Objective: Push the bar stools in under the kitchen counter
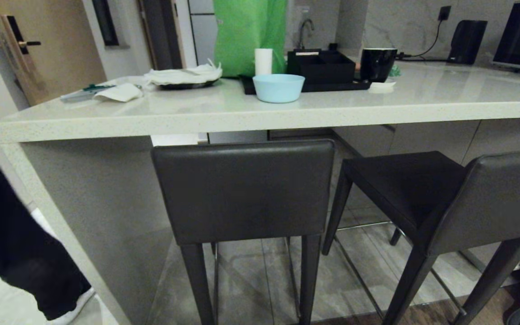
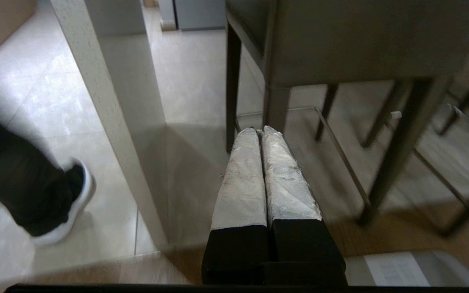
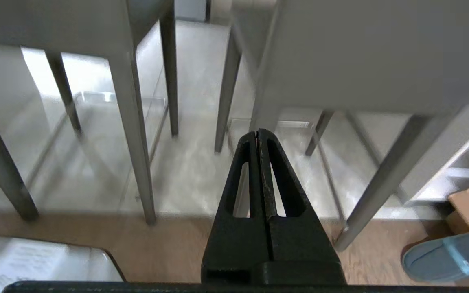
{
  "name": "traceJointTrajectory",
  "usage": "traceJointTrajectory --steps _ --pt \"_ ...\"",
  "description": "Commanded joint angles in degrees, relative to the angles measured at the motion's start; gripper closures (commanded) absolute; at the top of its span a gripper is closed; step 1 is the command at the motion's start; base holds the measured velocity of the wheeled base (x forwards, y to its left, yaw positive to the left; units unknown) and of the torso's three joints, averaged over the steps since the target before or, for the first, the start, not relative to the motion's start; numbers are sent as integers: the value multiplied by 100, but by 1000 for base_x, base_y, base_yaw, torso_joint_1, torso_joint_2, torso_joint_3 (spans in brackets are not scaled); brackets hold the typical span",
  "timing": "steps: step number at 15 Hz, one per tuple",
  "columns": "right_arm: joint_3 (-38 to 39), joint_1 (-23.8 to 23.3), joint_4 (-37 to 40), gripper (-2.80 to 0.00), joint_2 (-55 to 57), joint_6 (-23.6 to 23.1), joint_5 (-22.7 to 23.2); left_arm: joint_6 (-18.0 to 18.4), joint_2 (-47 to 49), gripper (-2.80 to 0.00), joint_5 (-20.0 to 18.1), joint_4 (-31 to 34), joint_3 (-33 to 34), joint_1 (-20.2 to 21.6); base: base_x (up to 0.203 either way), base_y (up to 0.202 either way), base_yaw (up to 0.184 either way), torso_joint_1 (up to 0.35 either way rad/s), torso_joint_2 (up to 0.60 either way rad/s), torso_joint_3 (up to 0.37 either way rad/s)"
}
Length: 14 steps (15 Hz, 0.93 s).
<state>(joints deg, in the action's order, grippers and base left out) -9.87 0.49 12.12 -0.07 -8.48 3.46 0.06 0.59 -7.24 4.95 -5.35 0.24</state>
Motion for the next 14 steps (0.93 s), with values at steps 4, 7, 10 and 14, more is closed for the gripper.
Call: traceJointTrajectory --steps 4,7,10,14 --pt "978 -5 -1214 0 7 239 -254 408 -59 0 509 -253 372 -15 0 0 0 0 0 0" --pt "969 -5 -1221 0 7 435 -241 333 -59 0 653 -284 465 2 0 0 0 0 0 0" --pt "975 -5 -1221 0 7 447 -285 284 -59 0 680 -346 482 2 0 0 0 0 0 0" --pt "976 -5 -1221 0 7 435 -287 284 -59 0 680 -346 482 2 0 0 0 0 0 0"
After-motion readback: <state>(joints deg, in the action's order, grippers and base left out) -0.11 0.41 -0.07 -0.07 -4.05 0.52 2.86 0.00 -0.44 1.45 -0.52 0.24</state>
